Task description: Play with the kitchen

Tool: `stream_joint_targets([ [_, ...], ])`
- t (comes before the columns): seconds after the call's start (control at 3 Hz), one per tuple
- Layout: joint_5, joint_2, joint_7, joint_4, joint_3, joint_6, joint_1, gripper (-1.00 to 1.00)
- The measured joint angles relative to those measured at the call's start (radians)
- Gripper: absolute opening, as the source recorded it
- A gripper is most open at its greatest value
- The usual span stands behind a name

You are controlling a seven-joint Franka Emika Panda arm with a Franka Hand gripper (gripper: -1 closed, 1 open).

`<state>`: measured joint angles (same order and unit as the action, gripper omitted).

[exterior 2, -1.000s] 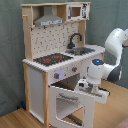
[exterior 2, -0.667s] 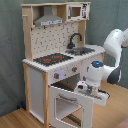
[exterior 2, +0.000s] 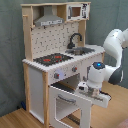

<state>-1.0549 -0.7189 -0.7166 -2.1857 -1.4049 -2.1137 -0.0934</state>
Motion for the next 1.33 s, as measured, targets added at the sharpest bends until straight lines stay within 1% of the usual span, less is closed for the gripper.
stream_joint_targets([
  [0.33, 0.016, 0.0, -0.029, -0.002, -0.045, 0.058, -0.007, -1.0],
  [0.67, 0.022, 0.0, -0.037, -0.003, -0.06, 0.073, -0.011, 1.0],
  [1.0, 0.041, 0.0, -0.066, -0.005, -0.12, 0.146, -0.031, 1.0],
  [1.33, 0.044, 0.001, -0.082, -0.005, -0.18, 0.228, -0.077, 1.0],
])
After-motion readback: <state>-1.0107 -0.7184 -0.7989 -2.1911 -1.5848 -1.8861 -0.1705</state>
